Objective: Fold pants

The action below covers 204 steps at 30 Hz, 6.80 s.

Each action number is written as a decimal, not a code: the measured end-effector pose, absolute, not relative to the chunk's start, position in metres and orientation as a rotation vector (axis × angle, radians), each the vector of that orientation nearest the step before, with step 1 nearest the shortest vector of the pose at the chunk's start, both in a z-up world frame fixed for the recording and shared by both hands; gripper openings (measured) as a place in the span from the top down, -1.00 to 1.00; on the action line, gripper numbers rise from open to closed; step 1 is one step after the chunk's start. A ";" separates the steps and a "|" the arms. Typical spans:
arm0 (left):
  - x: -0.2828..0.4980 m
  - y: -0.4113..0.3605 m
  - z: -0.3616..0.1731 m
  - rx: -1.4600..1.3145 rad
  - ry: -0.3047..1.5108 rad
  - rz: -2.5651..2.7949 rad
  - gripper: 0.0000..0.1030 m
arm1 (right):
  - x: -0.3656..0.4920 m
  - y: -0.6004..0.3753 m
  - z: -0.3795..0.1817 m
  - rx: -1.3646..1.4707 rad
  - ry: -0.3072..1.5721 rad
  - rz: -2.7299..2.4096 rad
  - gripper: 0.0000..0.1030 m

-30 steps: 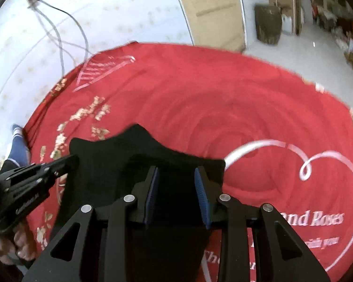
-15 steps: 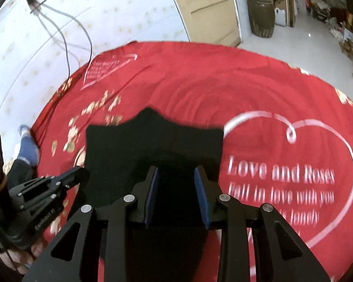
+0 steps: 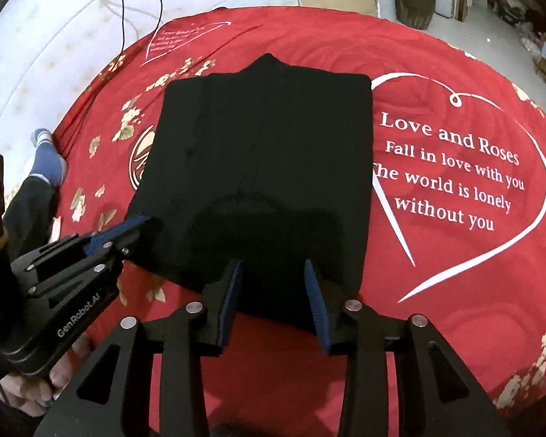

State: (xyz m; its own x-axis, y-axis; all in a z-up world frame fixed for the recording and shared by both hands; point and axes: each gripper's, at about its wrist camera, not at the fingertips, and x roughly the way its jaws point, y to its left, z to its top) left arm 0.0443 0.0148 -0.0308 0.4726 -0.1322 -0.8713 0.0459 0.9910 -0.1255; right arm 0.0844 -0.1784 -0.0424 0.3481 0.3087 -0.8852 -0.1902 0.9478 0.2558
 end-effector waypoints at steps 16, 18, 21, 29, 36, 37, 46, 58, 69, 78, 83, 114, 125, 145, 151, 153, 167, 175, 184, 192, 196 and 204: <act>-0.007 0.017 0.027 -0.083 0.946 -0.082 0.47 | 0.023 -0.205 0.009 0.210 1.037 0.335 0.01; -0.009 0.017 0.028 -0.081 0.940 -0.084 0.47 | 0.020 -0.206 0.011 0.215 1.033 0.346 0.01; -0.007 0.018 0.024 -0.071 0.943 -0.083 0.44 | 0.020 -0.205 0.009 0.214 1.038 0.345 0.01; -0.003 0.020 0.010 -0.066 0.970 -0.083 0.38 | 0.025 -0.203 -0.003 0.224 1.064 0.349 0.01; 0.008 0.020 0.002 -0.062 0.986 -0.076 0.30 | 0.040 -0.205 -0.008 0.266 1.079 0.352 0.01; 0.011 0.021 0.001 -0.062 0.986 -0.075 0.30 | 0.043 -0.205 -0.009 0.272 1.078 0.353 0.01; 0.051 0.040 -0.013 -0.099 0.978 -0.071 0.12 | 0.089 -0.214 -0.019 0.287 1.085 0.335 -0.11; 0.092 0.071 -0.050 -0.268 1.008 -0.113 -0.02 | 0.132 -0.241 -0.062 0.458 1.150 0.306 -0.11; 0.103 0.071 -0.059 -0.342 0.983 -0.188 -0.08 | 0.148 -0.245 -0.070 0.627 1.091 0.373 -0.11; 0.093 0.068 -0.059 -0.352 1.010 -0.186 -0.08 | 0.135 -0.236 -0.071 0.664 1.144 0.440 -0.06; 0.110 0.063 -0.060 -0.333 0.999 -0.186 -0.08 | 0.148 -0.239 -0.077 0.673 1.133 0.430 0.15; 0.059 0.027 0.002 -0.118 0.963 -0.141 0.58 | 0.094 -0.217 -0.020 0.530 1.033 0.496 0.68; 0.107 0.081 0.012 -0.145 0.946 -0.096 0.58 | 0.136 -0.176 -0.012 0.534 1.028 0.564 0.68; 0.076 0.099 -0.002 -0.165 0.893 0.006 0.31 | 0.124 -0.161 -0.020 0.243 1.010 0.461 0.36; 0.064 0.076 -0.036 -0.128 1.008 -0.018 0.34 | 0.096 -0.135 -0.044 0.061 1.087 0.494 0.53; 0.063 0.077 -0.034 -0.133 1.003 -0.014 0.34 | 0.095 -0.138 -0.042 0.047 1.083 0.490 0.53; 0.074 0.084 -0.023 -0.138 0.979 0.026 0.34 | 0.144 -0.140 -0.024 0.075 1.044 0.466 0.53; 0.079 0.079 -0.037 -0.097 1.012 0.048 0.34 | 0.167 -0.145 -0.040 0.051 1.063 0.440 0.53; 0.062 0.074 -0.023 -0.101 1.003 0.053 0.34 | 0.108 -0.142 -0.026 0.065 1.061 0.475 0.53; 0.044 0.059 -0.034 -0.065 1.066 0.040 0.34 | 0.083 -0.138 -0.026 -0.001 1.107 0.433 0.52; 0.031 0.057 -0.019 -0.073 1.033 0.040 0.34 | 0.071 -0.141 -0.016 0.003 1.095 0.438 0.52; -0.001 0.052 0.006 -0.064 0.973 0.058 0.33 | 0.031 -0.143 0.001 0.027 1.042 0.447 0.04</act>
